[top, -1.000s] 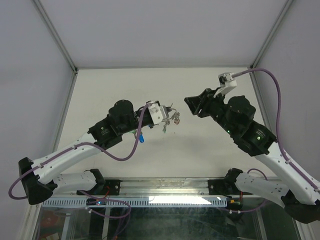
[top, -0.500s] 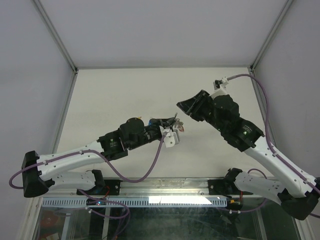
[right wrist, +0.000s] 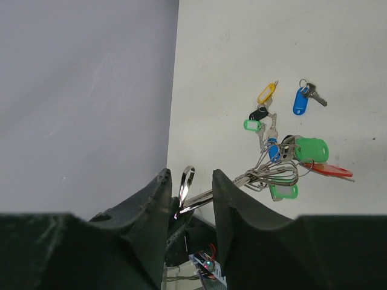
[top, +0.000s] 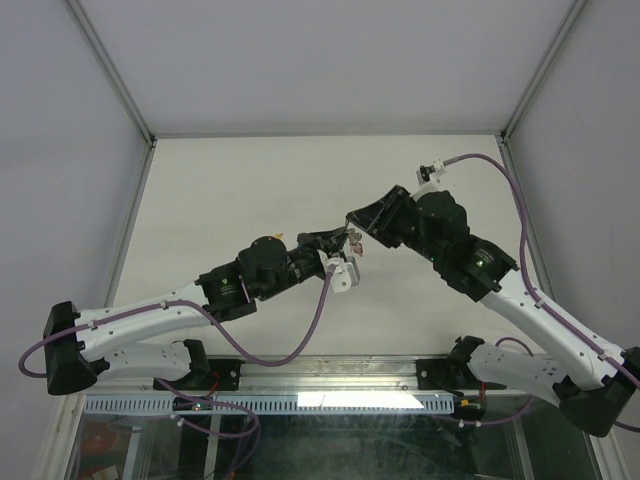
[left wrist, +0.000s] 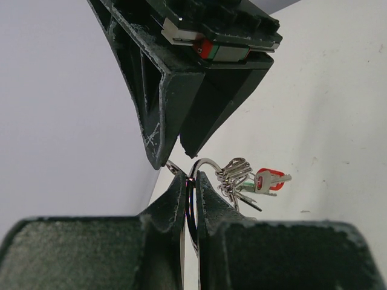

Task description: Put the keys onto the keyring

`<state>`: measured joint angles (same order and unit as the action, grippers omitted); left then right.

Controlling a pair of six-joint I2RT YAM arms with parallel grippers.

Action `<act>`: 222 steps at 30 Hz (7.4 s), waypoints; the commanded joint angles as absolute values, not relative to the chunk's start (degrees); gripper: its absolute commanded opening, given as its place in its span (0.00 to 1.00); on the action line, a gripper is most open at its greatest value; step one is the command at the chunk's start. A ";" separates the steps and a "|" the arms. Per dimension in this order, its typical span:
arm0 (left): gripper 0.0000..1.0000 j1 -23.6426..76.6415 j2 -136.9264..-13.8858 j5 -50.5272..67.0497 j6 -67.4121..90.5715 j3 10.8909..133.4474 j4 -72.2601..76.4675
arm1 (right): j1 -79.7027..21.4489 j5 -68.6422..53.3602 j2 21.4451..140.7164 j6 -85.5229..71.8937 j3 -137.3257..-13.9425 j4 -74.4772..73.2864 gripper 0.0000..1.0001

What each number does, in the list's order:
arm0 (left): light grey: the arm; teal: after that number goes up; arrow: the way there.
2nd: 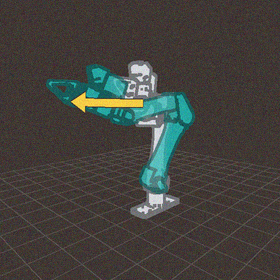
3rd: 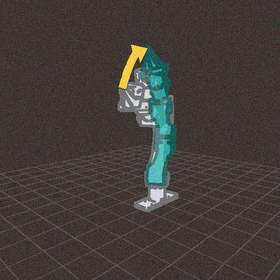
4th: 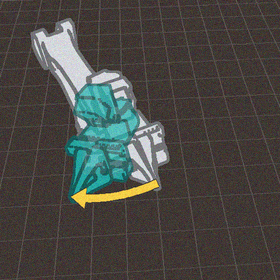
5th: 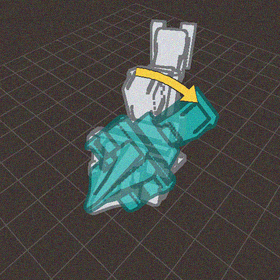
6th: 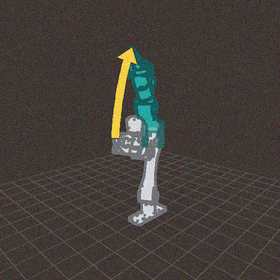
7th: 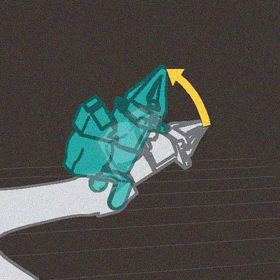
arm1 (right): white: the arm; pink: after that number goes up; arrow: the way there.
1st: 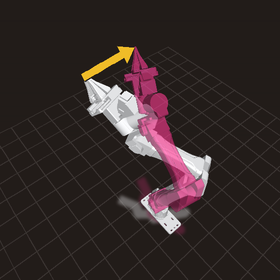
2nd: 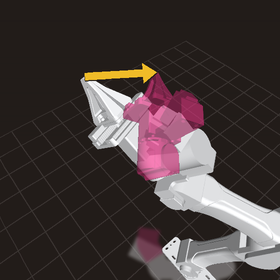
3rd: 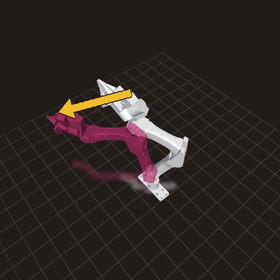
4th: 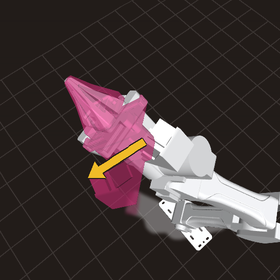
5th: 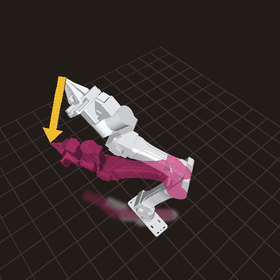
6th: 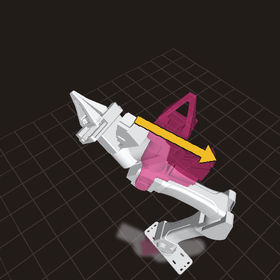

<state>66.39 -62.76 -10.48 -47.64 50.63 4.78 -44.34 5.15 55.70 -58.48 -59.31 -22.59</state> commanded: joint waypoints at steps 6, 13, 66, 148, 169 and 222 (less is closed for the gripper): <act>0.00 67.30 -62.58 -11.37 -49.35 50.91 9.41 | -44.03 4.33 54.80 -60.03 -59.01 -18.15 0.34; 0.00 67.64 -63.09 -11.41 -49.99 51.00 8.74 | -43.95 2.53 56.42 -60.43 -57.90 -16.26 0.31; 0.58 68.10 -61.84 -14.06 -16.99 52.78 27.60 | -44.68 2.57 48.87 -17.53 -45.27 37.41 0.00; 0.00 67.94 -60.39 -13.78 -35.81 55.34 20.03 | -47.27 5.03 44.41 -15.04 -65.11 -13.59 0.41; 0.00 68.01 -59.04 -6.36 -39.52 58.36 6.87 | -47.22 -9.48 62.49 -22.47 -92.89 -46.21 0.43; 0.23 68.01 -61.38 -10.98 -32.08 57.47 17.89 | -47.20 -10.17 53.93 -23.96 -79.49 -31.01 0.00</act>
